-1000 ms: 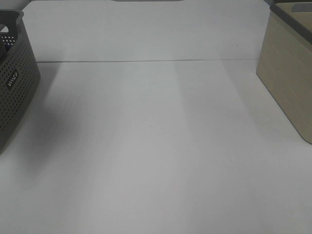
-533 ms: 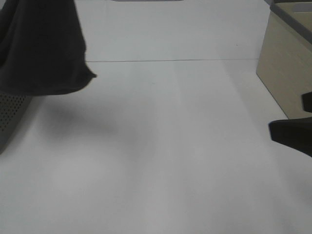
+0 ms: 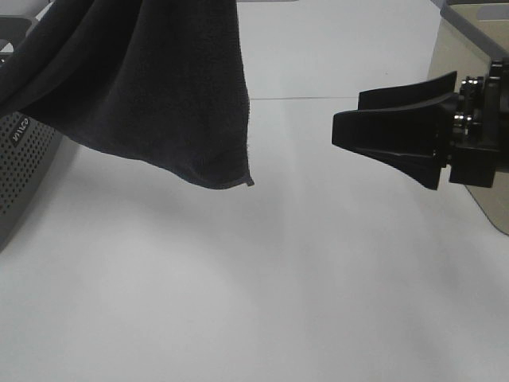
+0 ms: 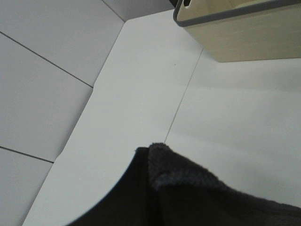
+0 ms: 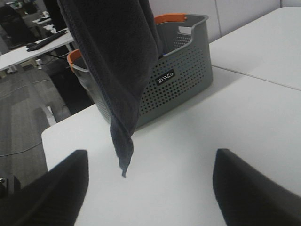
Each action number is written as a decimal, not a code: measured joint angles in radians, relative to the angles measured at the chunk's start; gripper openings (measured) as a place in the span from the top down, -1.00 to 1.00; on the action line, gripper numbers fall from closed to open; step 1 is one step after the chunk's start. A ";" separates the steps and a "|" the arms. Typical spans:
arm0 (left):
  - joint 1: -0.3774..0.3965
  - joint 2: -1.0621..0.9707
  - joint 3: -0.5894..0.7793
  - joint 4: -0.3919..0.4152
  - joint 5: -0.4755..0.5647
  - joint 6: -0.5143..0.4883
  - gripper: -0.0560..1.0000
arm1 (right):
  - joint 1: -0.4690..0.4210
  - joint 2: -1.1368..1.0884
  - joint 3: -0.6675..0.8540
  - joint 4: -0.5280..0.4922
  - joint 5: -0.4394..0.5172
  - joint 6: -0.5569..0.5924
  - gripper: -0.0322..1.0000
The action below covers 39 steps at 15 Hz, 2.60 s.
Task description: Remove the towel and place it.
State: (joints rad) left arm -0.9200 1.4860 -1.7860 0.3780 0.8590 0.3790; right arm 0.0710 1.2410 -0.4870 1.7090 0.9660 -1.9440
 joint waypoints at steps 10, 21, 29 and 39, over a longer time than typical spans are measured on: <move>-0.005 0.021 0.000 -0.042 -0.137 -0.019 0.89 | 0.332 0.250 -0.244 -0.048 -0.135 0.046 -0.47; -0.005 0.021 0.000 0.054 -0.051 -0.030 0.89 | 0.331 0.253 -0.244 -0.167 -0.200 0.128 0.31; -0.005 0.030 0.000 0.002 -0.035 -0.078 0.89 | 0.331 0.200 -0.275 -0.292 -0.252 0.483 0.90; 0.016 0.069 0.000 0.018 -0.151 -0.062 0.89 | 0.331 0.144 -1.048 -1.559 0.232 1.646 0.90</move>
State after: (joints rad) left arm -0.9040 1.5550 -1.7860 0.3960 0.7080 0.3170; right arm 0.4020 1.3850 -1.5350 0.1500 1.1980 -0.2980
